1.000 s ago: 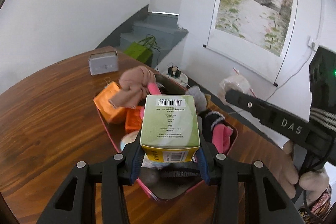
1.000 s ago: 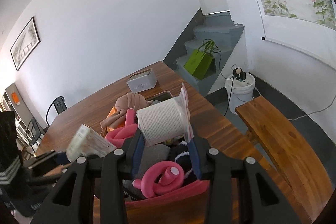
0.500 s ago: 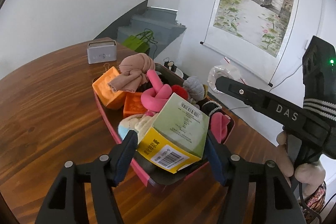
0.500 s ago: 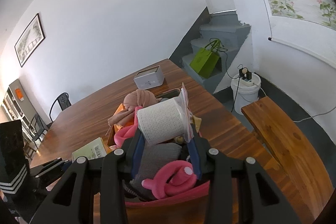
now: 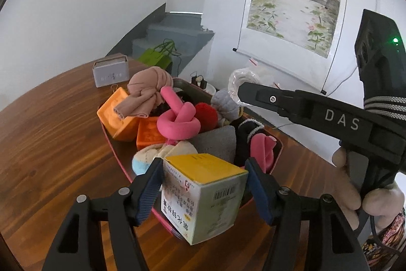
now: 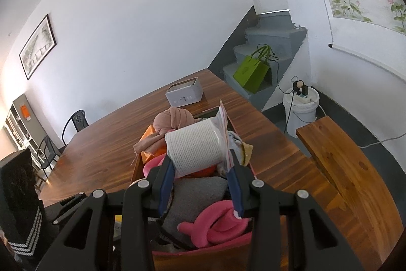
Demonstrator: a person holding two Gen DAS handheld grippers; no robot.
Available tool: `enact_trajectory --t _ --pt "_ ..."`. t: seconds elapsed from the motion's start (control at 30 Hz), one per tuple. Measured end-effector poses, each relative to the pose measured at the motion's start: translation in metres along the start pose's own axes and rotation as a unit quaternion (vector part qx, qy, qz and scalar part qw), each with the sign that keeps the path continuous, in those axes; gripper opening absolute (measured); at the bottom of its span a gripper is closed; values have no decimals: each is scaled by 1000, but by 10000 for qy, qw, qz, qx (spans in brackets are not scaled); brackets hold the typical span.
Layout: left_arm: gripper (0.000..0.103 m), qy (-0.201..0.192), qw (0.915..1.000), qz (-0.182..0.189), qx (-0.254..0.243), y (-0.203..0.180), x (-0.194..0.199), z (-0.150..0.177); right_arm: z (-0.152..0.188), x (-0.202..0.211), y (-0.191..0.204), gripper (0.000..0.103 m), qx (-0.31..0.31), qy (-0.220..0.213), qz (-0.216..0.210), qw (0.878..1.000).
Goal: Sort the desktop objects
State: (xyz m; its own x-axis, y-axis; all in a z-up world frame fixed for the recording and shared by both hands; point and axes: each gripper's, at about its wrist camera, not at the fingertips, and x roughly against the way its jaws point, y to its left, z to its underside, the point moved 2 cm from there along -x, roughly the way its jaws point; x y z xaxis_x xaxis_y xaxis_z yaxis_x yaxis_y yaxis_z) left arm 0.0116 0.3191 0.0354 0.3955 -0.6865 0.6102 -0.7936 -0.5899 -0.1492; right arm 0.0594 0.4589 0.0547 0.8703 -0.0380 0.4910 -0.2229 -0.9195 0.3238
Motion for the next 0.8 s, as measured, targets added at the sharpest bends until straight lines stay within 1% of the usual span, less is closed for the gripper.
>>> enact_trajectory --t 0.1,0.13,0.17,0.23,0.37,0.5,0.6,0.67,0.7,0.73,0.77,0.8 --pt "66 -24 9999 108 118 5 3 1 1 0 3 42 59 56 -135 9999" --pt "71 -24 9998 141 163 6 4 1 2 0 4 42 98 73 -170 9998" --pt "74 -42 9995 193 231 8 6 1 2 -1 6 43 140 92 -196 9997" --pt "74 -81 9992 247 302 10 10 2 4 -3 10 43 212 150 -258 9993" --pt "74 -147 9994 211 230 8 17 3 9 -8 15 43 311 265 -312 9987" --pt "74 -213 9995 170 144 6 23 4 12 -11 14 44 225 393 -378 9983" --pt "74 -263 9995 127 112 5 26 4 13 -10 12 44 183 404 -376 9983" --pt "74 -301 9995 72 88 4 28 3 13 -9 12 46 184 416 -367 9983" --pt "74 -309 9995 41 82 4 27 4 13 -8 11 48 185 421 -363 9983" --pt "77 -316 9995 11 77 4 27 4 14 -8 11 50 185 427 -359 9983" --pt "83 -322 9994 -16 91 4 27 4 14 -8 11 51 186 433 -354 9983" --pt "84 -346 9993 -34 116 5 27 5 14 -7 11 52 186 438 -350 9983"
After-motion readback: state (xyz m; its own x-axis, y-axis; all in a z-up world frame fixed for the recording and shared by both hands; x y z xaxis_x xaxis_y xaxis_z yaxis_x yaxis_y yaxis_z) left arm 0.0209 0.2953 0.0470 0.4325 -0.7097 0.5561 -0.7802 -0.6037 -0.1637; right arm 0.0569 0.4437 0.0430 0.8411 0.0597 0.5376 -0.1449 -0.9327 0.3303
